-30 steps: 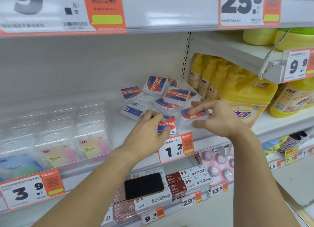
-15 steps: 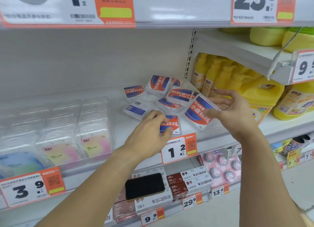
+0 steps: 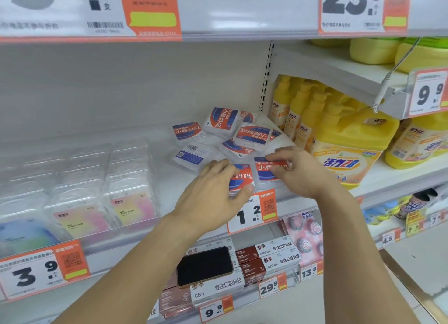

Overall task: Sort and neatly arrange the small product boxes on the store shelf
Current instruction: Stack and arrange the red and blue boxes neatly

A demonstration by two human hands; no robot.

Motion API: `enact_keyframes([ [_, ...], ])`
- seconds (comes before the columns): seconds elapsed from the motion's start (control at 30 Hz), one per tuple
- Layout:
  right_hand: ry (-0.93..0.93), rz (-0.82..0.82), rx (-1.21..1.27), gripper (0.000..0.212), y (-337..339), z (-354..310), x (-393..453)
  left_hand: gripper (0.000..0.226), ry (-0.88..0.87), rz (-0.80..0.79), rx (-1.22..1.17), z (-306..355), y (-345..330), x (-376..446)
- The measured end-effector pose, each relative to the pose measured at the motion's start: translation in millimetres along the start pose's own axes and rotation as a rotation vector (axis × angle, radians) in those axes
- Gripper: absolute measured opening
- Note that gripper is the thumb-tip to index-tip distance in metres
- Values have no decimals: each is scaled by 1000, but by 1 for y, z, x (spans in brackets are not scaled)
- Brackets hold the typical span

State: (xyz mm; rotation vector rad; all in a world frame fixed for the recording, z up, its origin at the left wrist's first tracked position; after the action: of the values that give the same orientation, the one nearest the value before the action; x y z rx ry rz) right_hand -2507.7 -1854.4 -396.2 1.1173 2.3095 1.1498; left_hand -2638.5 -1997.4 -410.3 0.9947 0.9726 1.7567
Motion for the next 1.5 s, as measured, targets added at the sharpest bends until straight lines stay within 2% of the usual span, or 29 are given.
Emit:
enact_keyframes([
  [0.2, -53, -54, 111, 24, 5, -1, -9, 62, -13, 4, 149, 4, 11, -11],
  [0.4, -77, -11, 80, 39, 2, -7, -8, 67, 31, -11, 118, -2, 12, -12],
  [0.63, -74, -24, 59, 35, 0, -12, -9, 73, 72, -65, 98, -3, 7, -11],
  [0.9, -106, -14, 84, 35, -1, -10, -7, 68, 68, -67, 99, 0, 6, -11],
  [1.0, -103, 77, 94, 38, 6, -18, 0, 67, 71, -88, 94, 2, 14, -11],
  [1.1, -14, 294, 125, 44, 13, -38, 14, 62, 83, 20, 97, 7, 42, -7],
  [1.17, -33, 290, 77, 54, 8, -43, 28, 53, 81, 85, 150, 8, 65, 3],
  [1.23, -99, 166, 0, 58, -3, -40, 39, 46, 110, 38, 217, 3, 82, 21],
  [1.3, -142, 108, -19, 50, -7, -36, 46, 47, 174, -98, 284, -7, 89, 40],
  [1.4, -141, 149, 6, 40, -7, -34, 46, 53, 233, -314, 348, -22, 84, 65],
  [1.5, -100, 204, 93, 34, -8, -34, 44, 67, 305, -406, 377, -41, 71, 78],
])
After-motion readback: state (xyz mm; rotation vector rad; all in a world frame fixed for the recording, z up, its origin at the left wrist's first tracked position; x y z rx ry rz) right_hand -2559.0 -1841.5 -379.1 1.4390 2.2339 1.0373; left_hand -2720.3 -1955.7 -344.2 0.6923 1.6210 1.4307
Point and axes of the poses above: each hand's wrist, its own x-axis towards the middle knuckle, its own y-axis out of the back of the hand, z = x × y, the point moved 6 cm from there along x, towards the middle knuckle, and after that the axes turned 4 degrees about x, right-handed, at the moved point
